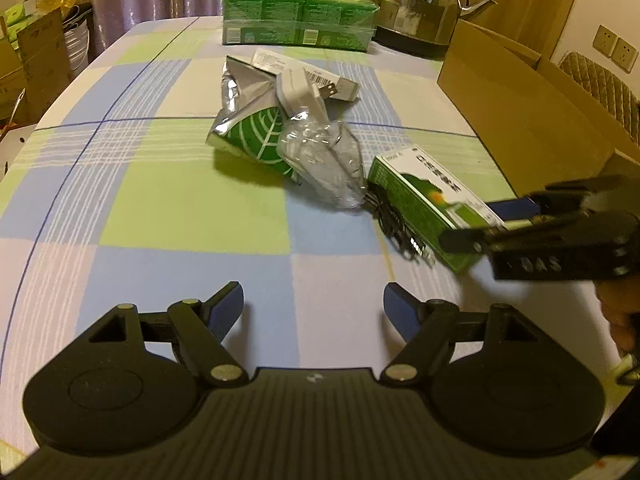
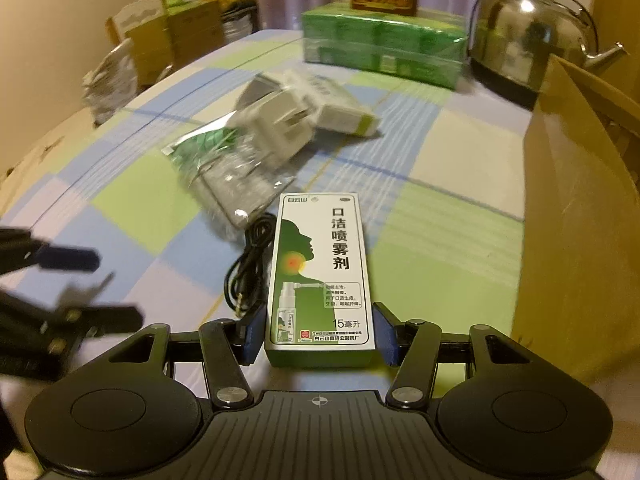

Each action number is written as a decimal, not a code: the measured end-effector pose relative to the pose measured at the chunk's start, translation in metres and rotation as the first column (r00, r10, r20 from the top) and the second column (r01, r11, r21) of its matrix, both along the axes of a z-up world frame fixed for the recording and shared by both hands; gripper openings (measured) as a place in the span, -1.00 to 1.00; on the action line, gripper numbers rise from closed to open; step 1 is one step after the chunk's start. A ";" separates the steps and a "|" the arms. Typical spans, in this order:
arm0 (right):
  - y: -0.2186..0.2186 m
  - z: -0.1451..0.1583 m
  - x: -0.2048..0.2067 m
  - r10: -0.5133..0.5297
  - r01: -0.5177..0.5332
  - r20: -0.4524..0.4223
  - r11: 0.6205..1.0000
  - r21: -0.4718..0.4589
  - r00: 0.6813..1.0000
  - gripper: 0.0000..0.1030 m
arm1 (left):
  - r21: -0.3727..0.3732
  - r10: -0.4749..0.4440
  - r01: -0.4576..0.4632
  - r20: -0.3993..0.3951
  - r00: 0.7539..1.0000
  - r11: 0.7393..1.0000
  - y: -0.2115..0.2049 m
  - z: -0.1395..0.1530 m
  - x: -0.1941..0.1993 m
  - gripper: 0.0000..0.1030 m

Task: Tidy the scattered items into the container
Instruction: 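Grasp the coiled black cable with the left tool while the right tool holds the spray box, then carry the black cable and spray box with both tools over the cardboard box, then open both tools to drop the cable and spray box into the cardboard box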

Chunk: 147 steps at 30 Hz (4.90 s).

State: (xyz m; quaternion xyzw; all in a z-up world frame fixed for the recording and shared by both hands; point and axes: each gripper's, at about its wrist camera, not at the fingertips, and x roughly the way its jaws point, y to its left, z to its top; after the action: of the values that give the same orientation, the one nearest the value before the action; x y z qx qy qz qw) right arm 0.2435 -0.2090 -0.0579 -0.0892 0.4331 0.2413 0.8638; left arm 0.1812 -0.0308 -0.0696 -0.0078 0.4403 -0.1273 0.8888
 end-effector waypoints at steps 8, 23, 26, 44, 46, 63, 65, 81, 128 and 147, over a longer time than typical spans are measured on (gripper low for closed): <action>-0.014 0.003 -0.043 -0.048 0.048 0.001 0.999 0.020 0.999 0.02 | -0.043 -0.005 0.004 -0.003 1.000 0.999 -0.007 0.004 -0.010 0.38; -0.034 0.000 -0.057 -0.131 0.130 0.037 0.991 0.027 0.991 0.02 | 0.008 -0.114 0.115 -0.034 0.993 0.993 -0.054 -0.006 0.010 -0.82; -0.035 0.000 -0.066 -0.134 0.132 0.038 0.991 0.036 0.990 0.02 | 0.047 -0.163 0.165 -0.048 0.986 0.985 -0.046 -0.003 -0.009 -0.82; -0.036 0.000 -0.076 -0.181 0.177 0.046 0.981 0.081 0.982 0.15 | 0.091 -0.158 0.160 -0.022 0.987 0.983 -0.043 -0.009 -0.002 -0.71; -0.035 0.000 -0.073 -0.181 0.177 0.046 0.981 0.084 0.982 0.15 | 0.093 -0.166 0.167 -0.025 0.986 0.982 -0.042 -0.008 -0.003 -0.78; -0.023 0.007 -0.073 -0.187 0.185 0.051 0.982 0.045 0.981 0.02 | 0.056 -0.189 0.191 -0.033 0.981 0.980 -0.039 -0.001 -0.033 -0.79; -0.025 0.012 -0.079 -0.196 0.193 0.058 0.980 0.049 0.979 0.02 | 0.052 -0.191 0.193 -0.029 0.981 0.980 -0.040 0.002 -0.038 -0.79; -0.043 0.050 -0.133 -0.263 0.256 0.099 0.964 0.076 0.960 0.02 | 0.030 -0.213 0.212 0.030 0.977 0.977 -0.051 0.036 -0.076 -0.79; -0.217 0.147 -0.017 -0.538 0.519 0.298 0.842 0.149 0.788 0.02 | -0.035 -0.511 0.536 0.250 0.822 0.844 -0.265 0.152 0.060 -0.79; -0.231 0.091 0.027 -0.517 0.514 0.201 0.855 0.071 0.832 0.02 | 0.000 -0.533 0.535 0.086 0.841 0.845 -0.299 0.069 0.120 -0.77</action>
State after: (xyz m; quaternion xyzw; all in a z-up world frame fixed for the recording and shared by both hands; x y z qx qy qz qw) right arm 0.2706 -0.4401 0.0332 0.0114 0.3444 -0.0083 0.9387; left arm 0.3014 -0.3295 -0.0004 0.1099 0.3863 -0.3752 0.8354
